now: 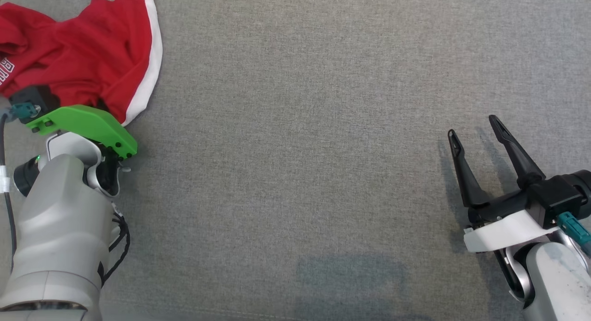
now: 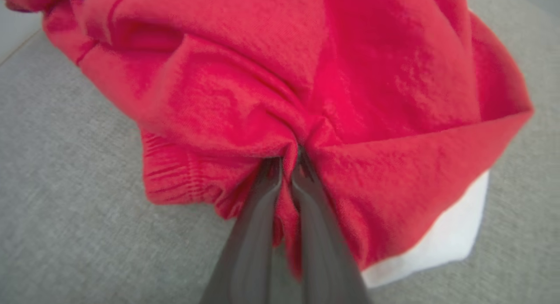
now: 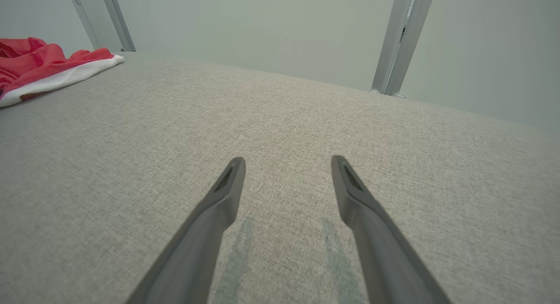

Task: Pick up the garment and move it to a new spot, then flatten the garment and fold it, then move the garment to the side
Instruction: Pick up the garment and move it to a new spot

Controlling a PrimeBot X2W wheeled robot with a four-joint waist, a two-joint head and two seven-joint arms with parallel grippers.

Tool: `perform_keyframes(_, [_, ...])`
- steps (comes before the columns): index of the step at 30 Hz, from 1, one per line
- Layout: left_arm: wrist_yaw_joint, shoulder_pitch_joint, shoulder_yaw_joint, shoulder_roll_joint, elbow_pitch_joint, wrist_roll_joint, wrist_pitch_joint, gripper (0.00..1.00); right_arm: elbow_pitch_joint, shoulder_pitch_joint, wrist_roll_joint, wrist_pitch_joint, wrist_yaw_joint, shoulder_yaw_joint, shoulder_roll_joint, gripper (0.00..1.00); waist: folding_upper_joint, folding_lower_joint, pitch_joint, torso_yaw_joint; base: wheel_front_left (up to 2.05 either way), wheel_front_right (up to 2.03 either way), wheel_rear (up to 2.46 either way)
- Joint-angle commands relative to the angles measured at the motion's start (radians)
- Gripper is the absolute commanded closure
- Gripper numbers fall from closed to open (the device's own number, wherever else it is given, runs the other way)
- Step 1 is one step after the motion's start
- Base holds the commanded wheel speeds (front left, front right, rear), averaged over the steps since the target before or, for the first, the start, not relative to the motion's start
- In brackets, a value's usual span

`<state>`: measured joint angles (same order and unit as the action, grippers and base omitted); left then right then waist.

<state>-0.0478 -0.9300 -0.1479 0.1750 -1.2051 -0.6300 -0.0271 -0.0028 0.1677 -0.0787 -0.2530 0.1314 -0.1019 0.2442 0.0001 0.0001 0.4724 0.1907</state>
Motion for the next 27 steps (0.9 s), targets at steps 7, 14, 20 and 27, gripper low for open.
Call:
perform_keyframes(7, [-0.065, -0.056, -0.11, -0.046, 0.04, 0.075, -0.056, 1.0, 0.034, -0.023, -0.011, -0.008, -0.001, 0.014, -0.037, 0.0, -0.0001, -0.0001, -0.067, 0.022, 0.0, 0.0, 0.0])
perform_keyframes(14, [-0.084, 0.008, -0.295, -0.109, 0.261, 0.048, 0.038, 1.0, 0.075, -0.014, -0.024, -0.012, -0.001, 0.007, -0.102, 0.0, -0.0001, -0.0001, -0.156, -0.022, 0.0, 0.0, 0.0])
perform_keyframes(20, [-0.083, 0.136, -0.455, -0.041, 0.706, -0.109, 0.244, 1.0, 0.073, -0.027, -0.032, -0.012, -0.001, 0.03, -0.141, 0.0, -0.0001, -0.0001, -0.202, -0.099, 0.0, 0.0, 0.0])
perform_keyframes(27, [0.019, 0.279, -0.431, 0.016, 1.258, -0.289, 0.484, 1.0, 0.069, -0.039, -0.04, -0.012, -0.001, 0.059, -0.173, 0.0, -0.0001, -0.0001, -0.203, -0.195, 0.0, 0.0, 0.0])
